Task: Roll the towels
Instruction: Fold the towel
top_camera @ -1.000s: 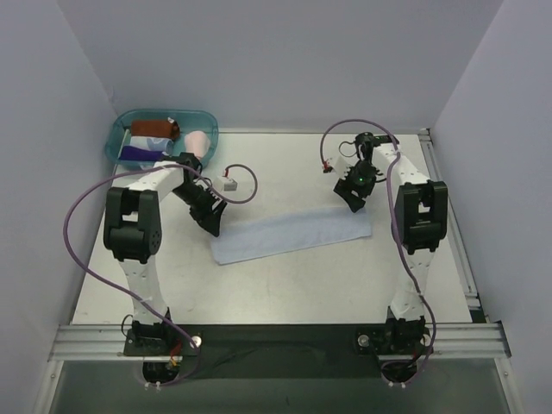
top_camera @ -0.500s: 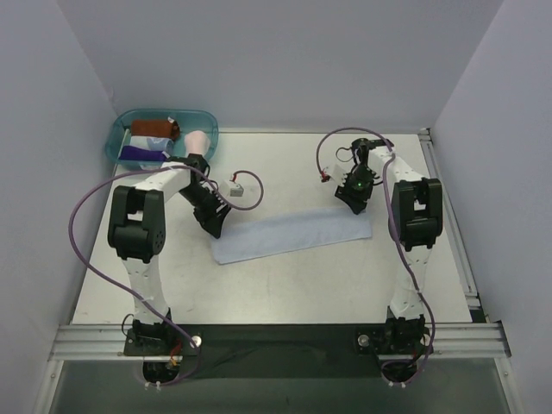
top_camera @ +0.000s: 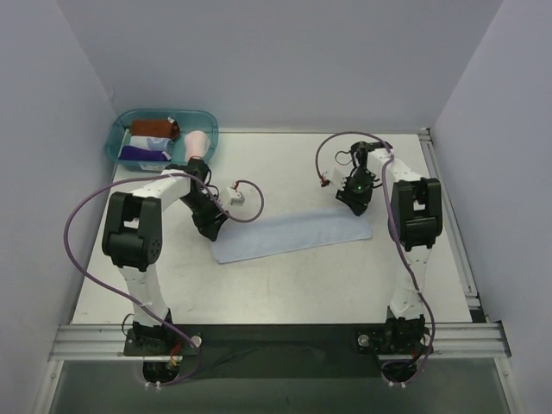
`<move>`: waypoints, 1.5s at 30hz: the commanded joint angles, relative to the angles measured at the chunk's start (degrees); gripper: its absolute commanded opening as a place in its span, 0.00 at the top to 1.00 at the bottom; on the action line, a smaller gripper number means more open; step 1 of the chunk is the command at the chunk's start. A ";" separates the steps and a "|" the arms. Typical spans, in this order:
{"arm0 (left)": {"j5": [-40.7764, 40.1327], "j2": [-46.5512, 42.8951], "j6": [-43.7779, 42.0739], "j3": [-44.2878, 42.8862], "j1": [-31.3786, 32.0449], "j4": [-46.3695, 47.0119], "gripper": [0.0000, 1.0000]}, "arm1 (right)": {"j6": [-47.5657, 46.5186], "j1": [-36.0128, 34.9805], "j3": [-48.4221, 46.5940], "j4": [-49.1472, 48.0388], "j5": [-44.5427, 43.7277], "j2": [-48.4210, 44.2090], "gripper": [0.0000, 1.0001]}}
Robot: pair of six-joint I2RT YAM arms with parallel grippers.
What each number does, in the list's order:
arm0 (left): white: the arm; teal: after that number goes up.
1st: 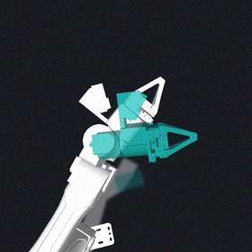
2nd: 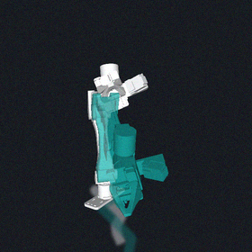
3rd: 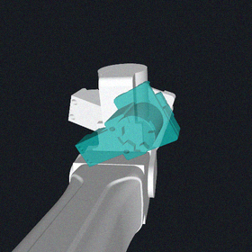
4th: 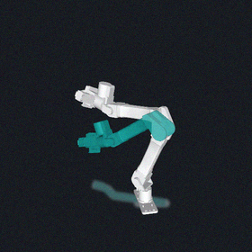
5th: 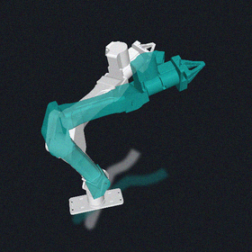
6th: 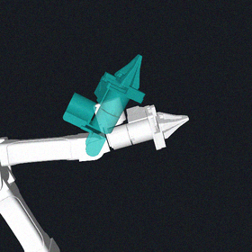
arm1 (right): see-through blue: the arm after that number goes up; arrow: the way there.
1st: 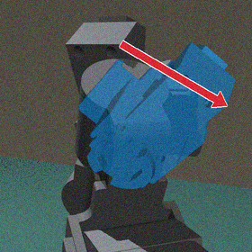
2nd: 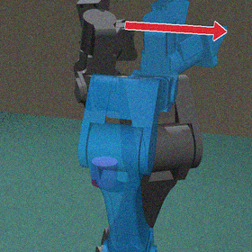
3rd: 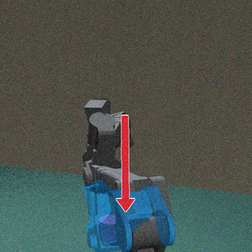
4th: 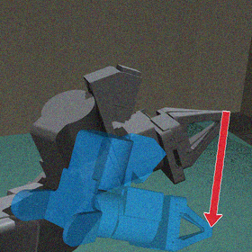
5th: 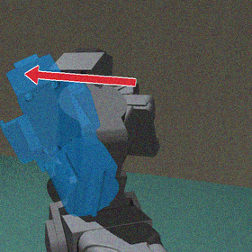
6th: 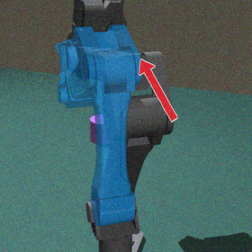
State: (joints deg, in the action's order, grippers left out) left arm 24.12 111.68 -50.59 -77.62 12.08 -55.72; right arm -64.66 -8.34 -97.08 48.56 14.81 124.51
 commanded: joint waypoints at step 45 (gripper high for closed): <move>9.81 -12.00 -13.74 -5.23 -5.23 2.09 1.00 | -2.30 4.22 4.98 0.71 3.41 -20.61 1.00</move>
State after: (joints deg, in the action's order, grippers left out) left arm 34.65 103.53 -57.74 -91.44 6.74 -52.90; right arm -64.93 -2.85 -103.46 50.96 21.45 110.26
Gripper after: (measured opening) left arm 0.040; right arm 0.050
